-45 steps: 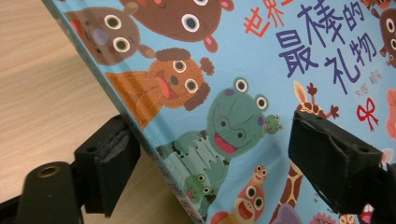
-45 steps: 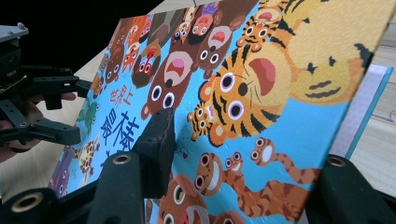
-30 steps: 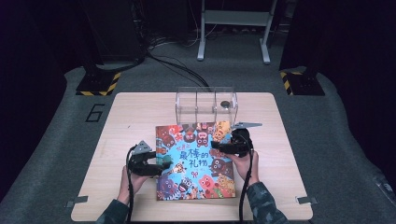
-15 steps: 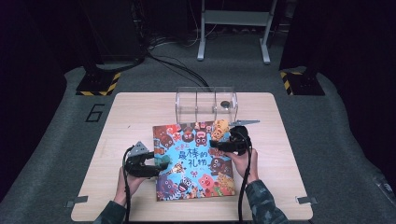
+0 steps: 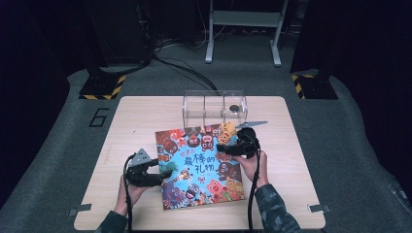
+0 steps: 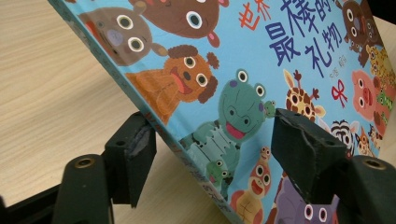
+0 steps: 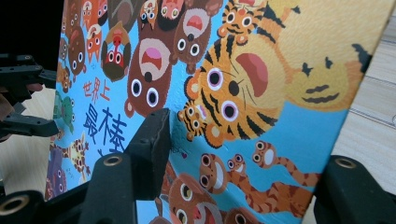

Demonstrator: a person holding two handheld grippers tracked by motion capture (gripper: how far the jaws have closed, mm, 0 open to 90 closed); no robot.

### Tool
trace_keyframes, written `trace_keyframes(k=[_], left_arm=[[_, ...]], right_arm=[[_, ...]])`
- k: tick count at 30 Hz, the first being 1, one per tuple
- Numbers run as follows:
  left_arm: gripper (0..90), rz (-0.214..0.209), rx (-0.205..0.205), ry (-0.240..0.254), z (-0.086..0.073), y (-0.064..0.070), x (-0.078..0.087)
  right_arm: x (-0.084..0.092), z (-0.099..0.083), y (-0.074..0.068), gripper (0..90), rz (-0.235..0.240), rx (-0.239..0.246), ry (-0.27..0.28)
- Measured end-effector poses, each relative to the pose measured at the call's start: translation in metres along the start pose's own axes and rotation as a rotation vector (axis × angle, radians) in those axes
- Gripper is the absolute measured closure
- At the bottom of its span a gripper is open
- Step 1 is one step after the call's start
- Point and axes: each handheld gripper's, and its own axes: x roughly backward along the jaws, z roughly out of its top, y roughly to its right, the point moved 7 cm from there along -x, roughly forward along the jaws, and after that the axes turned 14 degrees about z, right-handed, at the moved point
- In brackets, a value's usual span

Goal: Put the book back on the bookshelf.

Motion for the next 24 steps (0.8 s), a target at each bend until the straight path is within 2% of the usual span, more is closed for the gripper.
trace_keyframes(k=[2,3,4,6,9,13,14,18,19,24], left_arm=[[33.6,0.004,0.017,0.006,0.001,0.001,0.001],[33.8,0.006,-0.005,-0.001,0.001,-0.001,0.001],[33.9,0.015,-0.011,0.008,0.002,-0.001,0.001],[33.9,0.004,0.02,0.007,0.002,0.002,0.002],[34.1,0.009,0.01,0.013,0.004,0.002,0.004],[34.2,0.027,-0.033,0.013,0.006,0.001,0.005],[34.6,0.026,-0.013,0.012,0.006,0.003,0.005],[36.2,0.038,-0.03,0.015,0.007,0.002,0.008],[36.7,0.035,-0.015,0.017,0.007,0.003,0.008],[39.0,0.029,-0.011,0.016,0.009,0.002,0.012]], right_arm=[[-0.001,0.0,0.0,39.7,-0.001,0.011,-0.008],[-0.002,-0.001,0.0,37.2,-0.027,0.021,-0.032],[-0.003,0.0,0.0,37.2,-0.032,0.023,-0.037],[-0.003,0.0,0.001,37.2,-0.024,0.025,-0.038],[-0.002,0.0,0.003,37.2,-0.02,0.017,-0.035],[-0.001,0.0,0.003,37.1,-0.011,0.002,-0.034],[-0.001,0.001,0.003,37.1,-0.01,0.003,-0.033],[-0.002,0.001,0.003,37.1,-0.003,0.016,-0.032],[-0.002,0.001,0.004,37.1,-0.001,0.019,-0.032],[-0.001,0.003,0.002,36.7,0.003,0.015,-0.027]])
